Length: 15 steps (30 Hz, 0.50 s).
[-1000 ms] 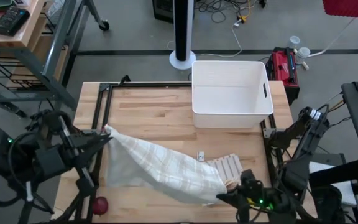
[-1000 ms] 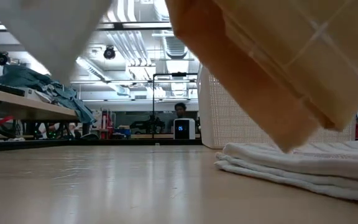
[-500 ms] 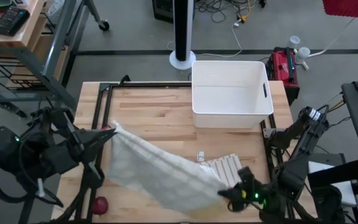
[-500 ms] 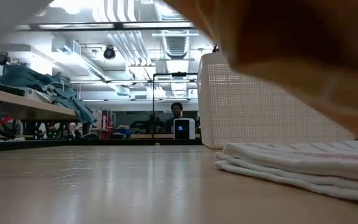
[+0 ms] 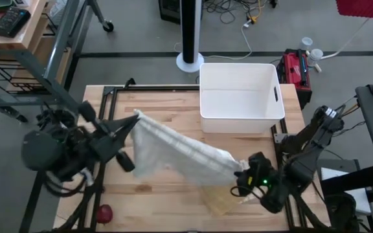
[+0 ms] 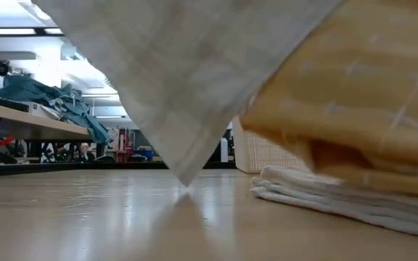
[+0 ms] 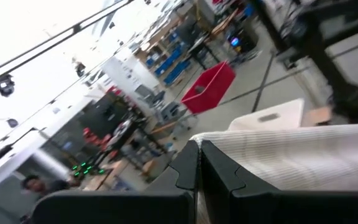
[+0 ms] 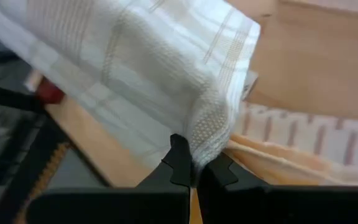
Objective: Fold towel
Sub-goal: Fold the white checkered towel
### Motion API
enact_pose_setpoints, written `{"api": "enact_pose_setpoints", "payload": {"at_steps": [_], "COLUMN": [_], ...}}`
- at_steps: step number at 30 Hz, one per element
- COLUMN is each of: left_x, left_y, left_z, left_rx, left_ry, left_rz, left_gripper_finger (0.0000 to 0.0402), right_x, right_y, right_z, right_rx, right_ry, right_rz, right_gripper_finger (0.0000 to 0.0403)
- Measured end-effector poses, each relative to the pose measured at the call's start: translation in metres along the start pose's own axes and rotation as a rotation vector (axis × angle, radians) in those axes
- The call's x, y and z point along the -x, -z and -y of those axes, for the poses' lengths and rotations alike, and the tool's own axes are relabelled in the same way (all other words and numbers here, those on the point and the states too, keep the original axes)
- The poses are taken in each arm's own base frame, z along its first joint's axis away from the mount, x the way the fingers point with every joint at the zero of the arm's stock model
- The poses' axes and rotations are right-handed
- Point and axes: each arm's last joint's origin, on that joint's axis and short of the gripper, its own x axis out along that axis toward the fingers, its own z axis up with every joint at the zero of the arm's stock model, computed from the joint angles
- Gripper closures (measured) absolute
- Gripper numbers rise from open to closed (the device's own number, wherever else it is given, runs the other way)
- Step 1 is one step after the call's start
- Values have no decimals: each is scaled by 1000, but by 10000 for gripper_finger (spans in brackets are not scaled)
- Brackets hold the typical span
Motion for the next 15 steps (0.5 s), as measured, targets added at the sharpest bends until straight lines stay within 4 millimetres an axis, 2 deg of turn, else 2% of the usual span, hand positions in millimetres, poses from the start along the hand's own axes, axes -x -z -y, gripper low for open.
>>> {"api": "enact_pose_setpoints", "payload": {"at_steps": [6,12,15], "left_x": [-23,-31,-30], "left_y": [12,22,24], "left_z": [5,10,-3], "left_rx": [-35,-44,-2], "left_ry": [-24,-24,-105], "left_rz": [-34,-56,-98], "left_gripper_finger": [401,401,400], "right_x": [-26,-39,-41], "right_y": [-6,-1,3], "right_z": [10,20,30], "right_rx": [113,151,210], "right_ry": [115,177,276], "right_rz": [-36,-91,-179], "right_gripper_finger": [403,402,384]}}
